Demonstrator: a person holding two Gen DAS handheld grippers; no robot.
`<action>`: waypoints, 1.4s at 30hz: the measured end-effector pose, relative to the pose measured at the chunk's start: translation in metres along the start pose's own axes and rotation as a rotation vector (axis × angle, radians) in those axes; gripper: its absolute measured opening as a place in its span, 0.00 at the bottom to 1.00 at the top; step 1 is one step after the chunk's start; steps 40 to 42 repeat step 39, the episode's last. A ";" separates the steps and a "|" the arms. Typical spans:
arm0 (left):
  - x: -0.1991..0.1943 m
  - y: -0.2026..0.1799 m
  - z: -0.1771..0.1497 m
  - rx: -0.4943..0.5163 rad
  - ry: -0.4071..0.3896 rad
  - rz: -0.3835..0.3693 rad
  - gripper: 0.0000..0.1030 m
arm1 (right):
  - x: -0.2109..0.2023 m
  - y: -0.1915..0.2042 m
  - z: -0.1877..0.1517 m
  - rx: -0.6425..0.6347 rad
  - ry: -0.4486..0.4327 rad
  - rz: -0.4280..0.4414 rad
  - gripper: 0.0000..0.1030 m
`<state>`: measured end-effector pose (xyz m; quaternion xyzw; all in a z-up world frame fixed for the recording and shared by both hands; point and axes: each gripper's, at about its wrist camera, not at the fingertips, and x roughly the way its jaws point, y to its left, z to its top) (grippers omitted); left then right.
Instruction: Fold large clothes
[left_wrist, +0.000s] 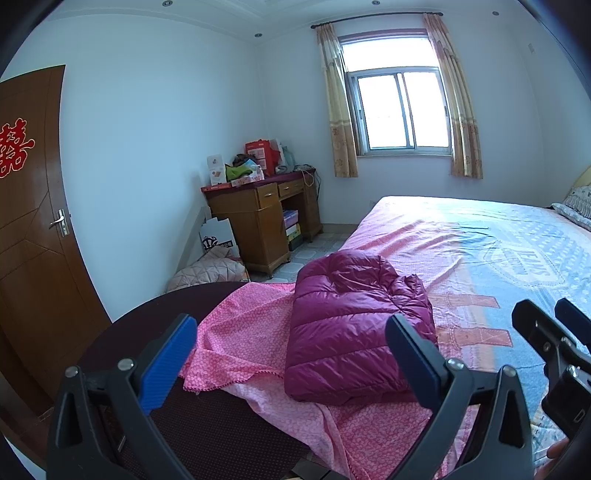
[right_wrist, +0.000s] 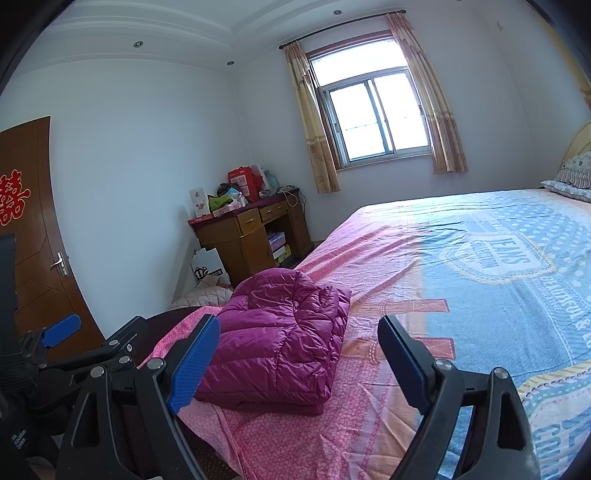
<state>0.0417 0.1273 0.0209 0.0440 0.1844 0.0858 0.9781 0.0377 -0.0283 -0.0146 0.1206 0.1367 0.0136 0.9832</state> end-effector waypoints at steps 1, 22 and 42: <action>0.000 0.001 0.000 -0.002 0.000 0.001 1.00 | 0.000 0.000 0.000 0.002 0.001 0.000 0.85; 0.008 0.010 0.001 -0.018 0.022 0.015 1.00 | 0.006 0.002 -0.004 -0.004 0.012 -0.010 0.85; 0.018 0.014 -0.001 -0.027 0.048 0.015 1.00 | 0.013 0.005 -0.009 0.002 0.036 -0.012 0.85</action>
